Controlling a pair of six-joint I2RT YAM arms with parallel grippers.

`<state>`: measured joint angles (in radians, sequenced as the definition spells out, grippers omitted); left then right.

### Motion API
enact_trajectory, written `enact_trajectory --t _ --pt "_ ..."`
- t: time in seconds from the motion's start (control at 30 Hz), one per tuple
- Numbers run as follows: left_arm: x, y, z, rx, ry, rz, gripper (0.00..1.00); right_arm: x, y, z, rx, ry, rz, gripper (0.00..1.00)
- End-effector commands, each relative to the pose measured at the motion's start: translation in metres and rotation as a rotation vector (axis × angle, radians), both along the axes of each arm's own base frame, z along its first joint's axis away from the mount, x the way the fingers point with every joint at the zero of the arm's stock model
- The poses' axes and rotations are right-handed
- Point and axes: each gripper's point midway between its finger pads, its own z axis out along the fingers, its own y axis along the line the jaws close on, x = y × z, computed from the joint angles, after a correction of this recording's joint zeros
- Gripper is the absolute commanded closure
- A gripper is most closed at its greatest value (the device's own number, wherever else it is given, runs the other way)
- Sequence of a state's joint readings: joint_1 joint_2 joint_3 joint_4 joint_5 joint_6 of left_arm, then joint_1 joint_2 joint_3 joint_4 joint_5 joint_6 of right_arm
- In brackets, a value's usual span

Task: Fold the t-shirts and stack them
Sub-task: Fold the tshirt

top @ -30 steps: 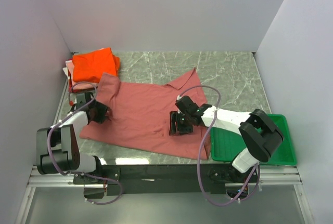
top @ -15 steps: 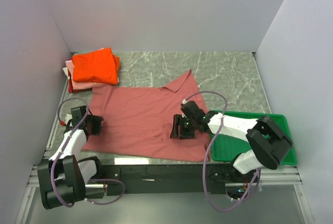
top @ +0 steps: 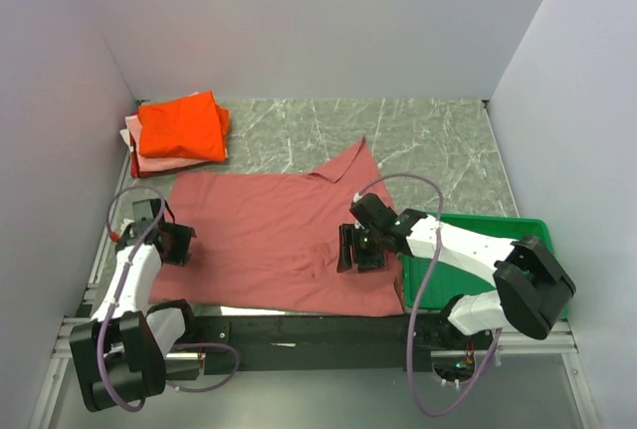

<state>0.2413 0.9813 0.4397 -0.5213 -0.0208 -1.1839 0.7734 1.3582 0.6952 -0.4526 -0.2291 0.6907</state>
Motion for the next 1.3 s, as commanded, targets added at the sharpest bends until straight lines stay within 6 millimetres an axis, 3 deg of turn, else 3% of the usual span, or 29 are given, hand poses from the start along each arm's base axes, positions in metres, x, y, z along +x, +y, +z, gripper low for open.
enact_trajectory --t 0.0,0.07,0.1,0.17,0.2,0.27,0.33,0.37,0.43,0.57,0.63,0.67,0.8,0.83,0.9,0.93,1.0,1.03,1.07,1.13,1.27 --pt "0.020 0.020 0.047 0.121 -0.028 -0.035 0.47 0.028 0.001 0.058 -0.017 -0.153 0.008 0.35" --pt "0.044 0.029 0.082 0.184 -0.104 -0.076 0.46 0.041 -0.008 0.071 -0.079 -0.203 -0.028 0.35" --pt "0.052 0.031 0.087 0.198 -0.106 -0.092 0.46 0.053 -0.005 0.089 -0.072 -0.247 -0.033 0.35" --pt "0.076 0.039 0.116 0.257 -0.171 -0.136 0.45 0.072 -0.016 0.094 -0.138 -0.267 -0.078 0.35" --pt "0.085 0.041 0.116 0.264 -0.159 -0.153 0.45 0.086 -0.015 0.107 -0.135 -0.297 -0.097 0.35" --pt "0.105 0.049 0.133 0.320 -0.201 -0.191 0.45 0.114 -0.027 0.103 -0.164 -0.286 -0.156 0.35" --pt "0.118 0.054 0.126 0.348 -0.175 -0.237 0.46 0.147 -0.035 0.111 -0.146 -0.297 -0.207 0.35" --pt "0.130 0.056 0.132 0.366 -0.197 -0.250 0.46 0.159 -0.035 0.100 -0.158 -0.263 -0.214 0.35" --pt "0.143 0.057 0.119 0.372 -0.171 -0.314 0.46 0.191 -0.034 0.112 -0.144 -0.302 -0.234 0.37" --pt "0.170 0.054 0.106 0.373 -0.202 -0.394 0.47 0.257 -0.042 0.105 -0.149 -0.334 -0.293 0.38" --pt "0.182 0.054 0.099 0.371 -0.218 -0.420 0.47 0.278 -0.042 0.090 -0.148 -0.316 -0.298 0.40" --pt "0.185 0.054 0.096 0.372 -0.215 -0.425 0.48 0.295 -0.048 0.096 -0.140 -0.339 -0.323 0.41" --pt "0.198 0.049 0.083 0.375 -0.204 -0.475 0.49 0.339 -0.059 0.086 -0.115 -0.356 -0.381 0.43" --pt "0.199 0.048 0.081 0.379 -0.200 -0.486 0.50 0.345 -0.060 0.071 -0.116 -0.334 -0.387 0.44" --pt "0.202 0.047 0.076 0.378 -0.181 -0.507 0.50 0.367 -0.065 0.075 -0.085 -0.354 -0.415 0.46" --pt "0.203 0.046 0.074 0.377 -0.174 -0.513 0.50 0.372 -0.065 0.062 -0.087 -0.334 -0.415 0.46" --pt "0.206 0.046 0.069 0.374 -0.159 -0.522 0.50 0.391 -0.065 0.068 -0.073 -0.362 -0.426 0.47" --pt "0.207 0.046 0.067 0.375 -0.153 -0.532 0.50 0.395 -0.067 0.051 -0.083 -0.334 -0.431 0.48" --pt "0.207 0.046 0.065 0.373 -0.144 -0.538 0.51 0.407 -0.066 0.060 -0.065 -0.358 -0.436 0.48" --pt "0.208 0.051 0.064 0.394 -0.126 -0.527 0.51 0.415 -0.064 0.048 -0.061 -0.344 -0.434 0.49" --pt "0.213 0.048 0.064 0.409 -0.127 -0.546 0.51 0.436 -0.059 0.051 -0.011 -0.378 -0.441 0.50"
